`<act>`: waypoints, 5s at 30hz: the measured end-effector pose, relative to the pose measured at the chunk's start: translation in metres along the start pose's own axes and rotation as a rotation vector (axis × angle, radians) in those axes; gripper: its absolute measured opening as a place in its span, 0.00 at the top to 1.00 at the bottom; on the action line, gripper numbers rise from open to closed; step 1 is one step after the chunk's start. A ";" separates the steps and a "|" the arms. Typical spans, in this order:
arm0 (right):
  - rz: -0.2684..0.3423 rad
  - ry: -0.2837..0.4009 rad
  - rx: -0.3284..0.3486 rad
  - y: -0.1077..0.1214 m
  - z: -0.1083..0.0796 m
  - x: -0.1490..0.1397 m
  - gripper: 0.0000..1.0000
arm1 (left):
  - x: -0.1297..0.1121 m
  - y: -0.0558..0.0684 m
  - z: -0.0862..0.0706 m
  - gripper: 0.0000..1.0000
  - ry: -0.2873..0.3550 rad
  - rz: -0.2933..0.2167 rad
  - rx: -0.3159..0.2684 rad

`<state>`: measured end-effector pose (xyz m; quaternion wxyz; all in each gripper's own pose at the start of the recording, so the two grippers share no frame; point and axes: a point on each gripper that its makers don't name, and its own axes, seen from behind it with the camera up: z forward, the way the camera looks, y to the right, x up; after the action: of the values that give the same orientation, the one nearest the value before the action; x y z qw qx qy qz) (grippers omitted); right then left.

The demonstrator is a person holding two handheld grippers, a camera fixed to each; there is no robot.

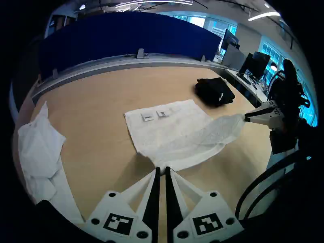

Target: Fold towel

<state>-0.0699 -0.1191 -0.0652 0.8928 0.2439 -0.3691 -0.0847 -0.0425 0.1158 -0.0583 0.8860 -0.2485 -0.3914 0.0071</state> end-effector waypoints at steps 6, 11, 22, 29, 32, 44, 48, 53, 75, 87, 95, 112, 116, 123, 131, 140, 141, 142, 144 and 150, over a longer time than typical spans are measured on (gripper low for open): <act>0.014 -0.003 -0.013 0.013 0.010 0.016 0.90 | 0.016 -0.008 0.008 0.91 0.009 -0.021 0.001; 0.021 -0.010 -0.020 0.027 0.023 0.031 0.90 | 0.033 -0.019 0.018 0.91 0.018 -0.030 0.005; -0.003 -0.080 -0.041 0.057 0.073 0.041 0.90 | 0.059 -0.050 0.069 0.91 -0.005 -0.053 0.004; 0.054 -0.109 -0.044 0.070 0.099 0.038 0.90 | 0.058 -0.066 0.100 0.91 -0.042 -0.064 0.008; 0.075 -0.114 -0.044 0.073 0.106 0.039 0.90 | 0.058 -0.069 0.108 0.91 -0.052 -0.056 0.011; 0.072 -0.142 -0.065 0.081 0.127 0.037 0.90 | 0.055 -0.078 0.134 0.89 -0.089 -0.028 0.027; 0.073 -0.143 -0.080 0.083 0.135 0.038 0.89 | 0.059 -0.084 0.141 0.85 -0.088 -0.030 0.043; 0.072 -0.142 -0.104 0.086 0.143 0.038 0.86 | 0.062 -0.085 0.147 0.75 -0.088 -0.036 0.044; 0.060 -0.128 -0.166 0.099 0.163 0.051 0.71 | 0.064 -0.098 0.140 0.31 -0.076 0.018 0.082; 0.113 -0.118 -0.185 0.110 0.179 0.061 0.68 | 0.053 -0.089 0.130 0.23 -0.106 0.057 0.048; 0.122 -0.114 -0.189 0.112 0.180 0.062 0.63 | 0.049 -0.096 0.143 0.23 -0.136 0.087 0.068; 0.127 -0.069 -0.194 0.112 0.176 0.071 0.22 | 0.078 -0.122 0.167 0.21 -0.119 0.072 0.141; 0.126 -0.059 -0.183 0.111 0.171 0.073 0.17 | 0.087 -0.122 0.161 0.13 -0.099 0.035 0.133; 0.105 -0.052 -0.140 0.096 0.156 0.063 0.15 | 0.086 -0.124 0.140 0.06 -0.069 -0.025 0.133; 0.023 -0.094 -0.092 0.073 0.136 0.033 0.11 | 0.060 -0.116 0.100 0.06 -0.037 -0.085 0.154; -0.011 -0.134 -0.049 0.054 0.116 0.006 0.11 | 0.010 -0.110 0.057 0.06 -0.032 -0.158 0.213; -0.012 -0.137 -0.046 0.053 0.115 0.004 0.11 | 0.005 -0.109 0.053 0.06 -0.031 -0.166 0.218; -0.014 -0.140 -0.043 0.053 0.113 0.002 0.11 | 0.000 -0.108 0.049 0.06 -0.031 -0.175 0.223; -0.016 -0.145 -0.038 0.051 0.111 -0.001 0.11 | -0.007 -0.107 0.043 0.06 -0.029 -0.190 0.230; -0.024 -0.157 -0.026 0.048 0.108 -0.006 0.11 | -0.019 -0.106 0.032 0.06 -0.020 -0.217 0.246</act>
<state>-0.1513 -0.1155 0.0206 0.8631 0.2292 -0.4340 -0.1189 -0.0971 0.0332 -0.0055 0.9013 -0.0944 -0.4211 -0.0381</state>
